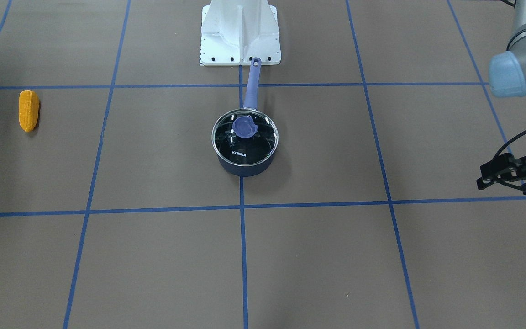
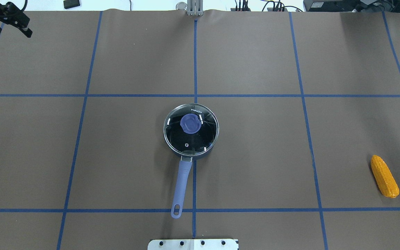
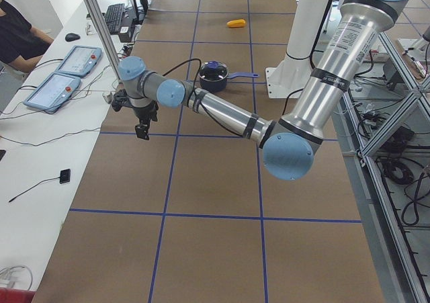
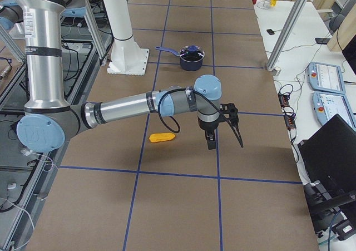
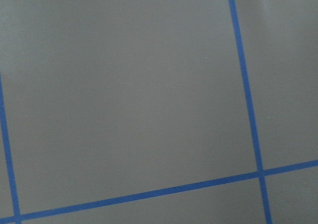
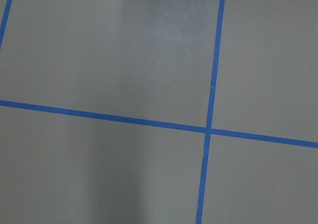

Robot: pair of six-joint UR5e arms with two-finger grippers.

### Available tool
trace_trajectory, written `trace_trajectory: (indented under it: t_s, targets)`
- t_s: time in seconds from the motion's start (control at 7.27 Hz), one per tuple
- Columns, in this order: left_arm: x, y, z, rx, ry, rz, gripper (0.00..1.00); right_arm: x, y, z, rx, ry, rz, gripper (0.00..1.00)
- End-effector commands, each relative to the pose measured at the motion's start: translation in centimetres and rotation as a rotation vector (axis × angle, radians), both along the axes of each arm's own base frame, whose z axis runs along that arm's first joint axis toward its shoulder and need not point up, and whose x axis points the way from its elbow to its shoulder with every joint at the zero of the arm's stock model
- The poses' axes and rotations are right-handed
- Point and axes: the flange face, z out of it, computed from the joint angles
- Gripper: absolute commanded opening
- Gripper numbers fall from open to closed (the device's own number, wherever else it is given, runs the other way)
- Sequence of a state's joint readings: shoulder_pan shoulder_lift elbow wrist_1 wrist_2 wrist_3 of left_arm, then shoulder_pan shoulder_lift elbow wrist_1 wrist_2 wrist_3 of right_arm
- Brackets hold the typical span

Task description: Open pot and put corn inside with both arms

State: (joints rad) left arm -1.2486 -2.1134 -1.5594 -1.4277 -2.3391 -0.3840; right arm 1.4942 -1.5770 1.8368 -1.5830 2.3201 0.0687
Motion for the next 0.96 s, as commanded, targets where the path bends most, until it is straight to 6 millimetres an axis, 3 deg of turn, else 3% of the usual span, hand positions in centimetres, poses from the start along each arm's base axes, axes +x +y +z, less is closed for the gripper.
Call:
trace_trajectory:
  t_s: [0.0, 0.14, 0.28, 0.41, 0.55, 0.83]
  targets:
    - [6.4, 0.8, -6.2, -0.087, 0.032, -0.058, 0.99, -2.7, 0.0, -1.0, -0.010, -0.008, -0.023, 1.00]
    - [10.1, 1.5, -8.8, -0.071, 0.044, -0.022, 0.99, -3.9, 0.2, -2.3, -0.022, -0.016, -0.010, 1.00]
    - [13.3, 2.0, -11.9, -0.028, 0.039, 0.004, 0.99, -4.5, 0.5, -2.4, -0.027, -0.019, -0.018, 1.00]
    - [16.3, 3.2, -13.9, -0.063, 0.051, -0.006, 0.99, -5.8, 0.8, -2.3, -0.031, -0.018, -0.043, 1.00]
    - [18.6, 4.1, -16.7, -0.065, 0.054, -0.028, 0.99, -7.2, 1.0, -2.3, -0.043, -0.019, -0.061, 1.00]
    - [22.2, 5.8, -19.3, -0.072, 0.059, -0.010, 0.98, -9.3, 1.7, -1.6, -0.070, -0.014, -0.101, 1.00]
